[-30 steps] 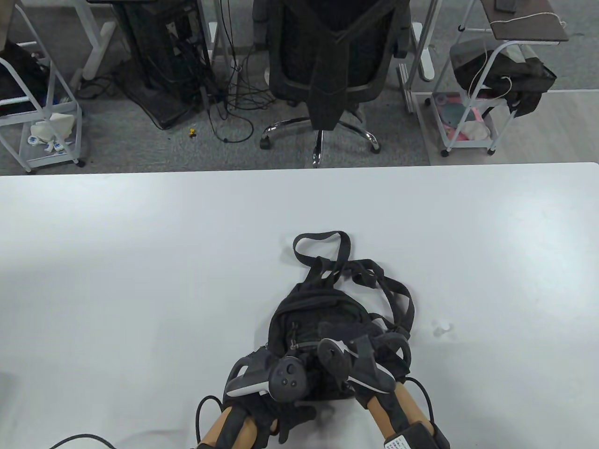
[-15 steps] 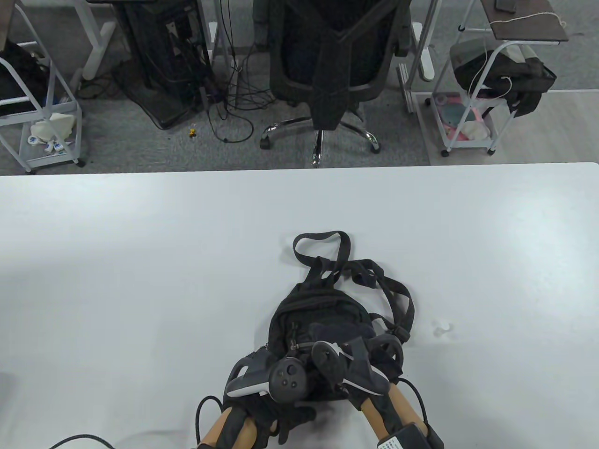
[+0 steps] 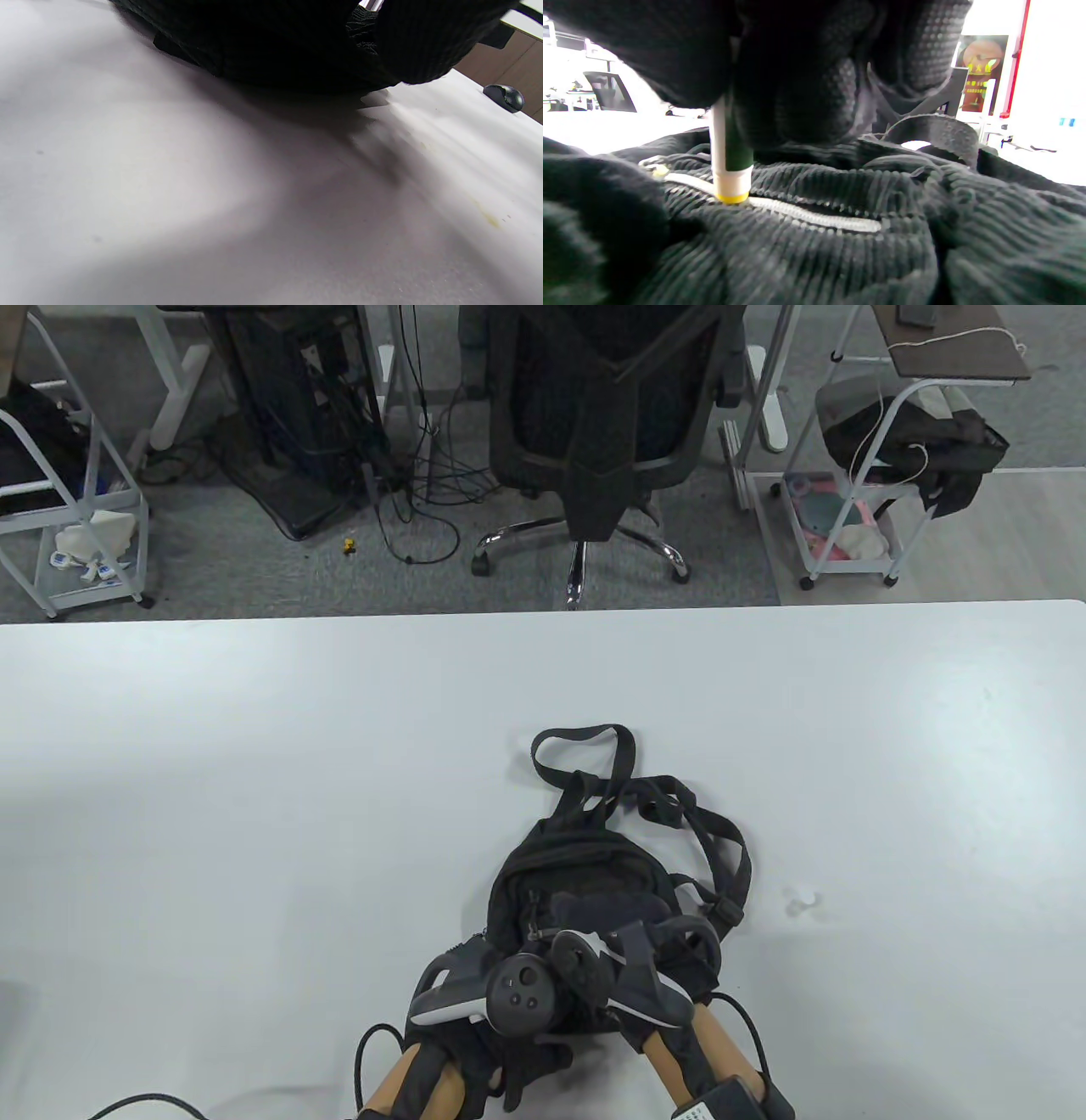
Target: Apply lubricant on backpack
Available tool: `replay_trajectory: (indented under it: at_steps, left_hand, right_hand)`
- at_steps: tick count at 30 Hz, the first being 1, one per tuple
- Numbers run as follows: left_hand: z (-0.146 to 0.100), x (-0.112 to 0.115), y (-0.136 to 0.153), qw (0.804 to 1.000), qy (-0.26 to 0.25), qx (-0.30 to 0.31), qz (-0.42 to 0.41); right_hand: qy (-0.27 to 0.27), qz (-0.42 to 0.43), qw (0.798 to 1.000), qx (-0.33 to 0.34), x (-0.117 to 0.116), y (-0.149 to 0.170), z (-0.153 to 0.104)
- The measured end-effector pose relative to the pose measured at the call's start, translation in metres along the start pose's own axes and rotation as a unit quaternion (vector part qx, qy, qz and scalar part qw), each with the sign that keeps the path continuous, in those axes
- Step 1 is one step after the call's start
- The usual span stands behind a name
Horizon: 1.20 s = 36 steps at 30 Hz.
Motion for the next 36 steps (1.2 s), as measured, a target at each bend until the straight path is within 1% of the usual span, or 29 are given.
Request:
replay_trajectory:
  at_steps: [1, 2, 5, 9, 12, 18, 21, 25, 30, 32, 36]
  left_hand:
    - [0.0, 0.0, 0.0, 1.0, -0.001, 0.0, 0.0]
    - [0.0, 0.0, 0.001, 1.0, -0.002, 0.001, -0.002]
    - [0.0, 0.0, 0.002, 1.0, -0.003, 0.004, -0.012]
    - [0.0, 0.0, 0.002, 1.0, -0.003, 0.004, -0.009]
    - [0.0, 0.0, 0.003, 1.0, -0.005, 0.003, -0.011]
    - [-0.001, 0.0, 0.003, 1.0, -0.011, 0.004, -0.013]
    - [-0.001, 0.001, 0.004, 1.0, -0.015, 0.003, -0.016]
    - [0.0, 0.003, 0.003, 1.0, -0.011, 0.0, -0.003]
    - [-0.001, 0.004, 0.004, 1.0, -0.008, -0.001, -0.006]
    - [-0.002, 0.004, 0.003, 1.0, -0.007, -0.004, -0.002]
    - [-0.002, 0.004, 0.003, 1.0, -0.007, -0.006, 0.003]
  right_hand:
    - [-0.001, -0.02, 1.0, -0.006, 0.001, 0.003, -0.001]
    - [0.001, -0.023, 1.0, -0.007, 0.002, 0.005, -0.001]
    - [-0.003, -0.008, 1.0, -0.008, 0.001, 0.007, 0.0]
    - [-0.014, 0.024, 1.0, 0.003, -0.003, -0.003, 0.004]
    - [-0.004, 0.011, 1.0, 0.009, -0.004, -0.009, 0.003]
    - [-0.001, -0.007, 1.0, 0.006, 0.0, -0.002, 0.001]
    - [-0.001, -0.002, 1.0, 0.01, -0.003, -0.006, 0.002]
    - [-0.005, 0.045, 0.999, 0.014, -0.008, -0.015, 0.005]
    - [-0.007, 0.028, 0.999, 0.013, -0.008, -0.015, 0.005]
    - [-0.005, 0.0, 1.0, 0.012, -0.004, -0.014, 0.005]
    - [-0.007, 0.001, 1.0, 0.015, -0.005, -0.016, 0.005]
Point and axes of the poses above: the tracker on the back of each hand, its own y axis roughly to the little-finger side, its own z axis roughly from the wrist to the fingertips, x = y × z, the point moved 2 cm from there along z, roughly from the wrist to the fingertips, and after that the axes turned 4 degrees about z, right-handed, at the moved point
